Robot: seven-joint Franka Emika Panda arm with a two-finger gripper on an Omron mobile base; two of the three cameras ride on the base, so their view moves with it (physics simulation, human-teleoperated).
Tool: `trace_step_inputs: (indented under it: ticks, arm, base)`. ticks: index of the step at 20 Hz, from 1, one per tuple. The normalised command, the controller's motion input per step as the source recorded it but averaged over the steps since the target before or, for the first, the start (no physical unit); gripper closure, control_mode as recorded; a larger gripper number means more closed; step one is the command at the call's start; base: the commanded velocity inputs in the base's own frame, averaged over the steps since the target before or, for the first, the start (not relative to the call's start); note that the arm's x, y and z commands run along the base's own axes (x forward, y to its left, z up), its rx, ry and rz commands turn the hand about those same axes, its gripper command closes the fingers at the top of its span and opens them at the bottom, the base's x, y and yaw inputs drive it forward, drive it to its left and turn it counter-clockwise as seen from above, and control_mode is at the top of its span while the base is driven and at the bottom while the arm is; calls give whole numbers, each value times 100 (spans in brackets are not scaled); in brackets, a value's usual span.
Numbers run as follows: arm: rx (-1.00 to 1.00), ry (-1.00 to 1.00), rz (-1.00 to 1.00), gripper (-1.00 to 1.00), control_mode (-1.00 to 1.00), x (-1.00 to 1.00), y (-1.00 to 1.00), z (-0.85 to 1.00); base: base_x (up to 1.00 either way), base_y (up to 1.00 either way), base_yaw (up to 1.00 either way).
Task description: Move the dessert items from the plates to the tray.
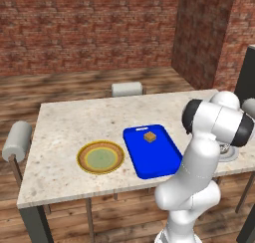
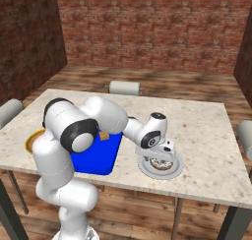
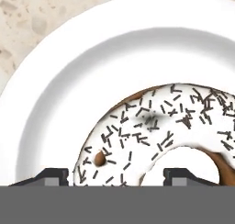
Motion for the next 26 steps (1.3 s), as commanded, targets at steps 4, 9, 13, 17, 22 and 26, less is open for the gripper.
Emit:
trace_step_inputs:
  ticks: [4, 9, 13, 17, 22, 26]
  arm:
    - [0, 0, 0, 100, -100, 0, 0, 0]
    - [-1, 1, 0, 100, -100, 0, 2, 32]
    - [-8, 2, 0, 100, -100, -1, 58, 90]
    - [-11, 11, 0, 100, -100, -22, 85, 71]
    - [-4, 13, 0, 100, -100, -32, 100, 41]
    - [0, 13, 0, 100, -100, -26, 100, 31]
  base:
    - [0, 0, 0]
    - [0, 0, 0]
    - [0, 0, 0]
    - [0, 0, 0]
    - [0, 0, 0]
    - [0, 0, 0]
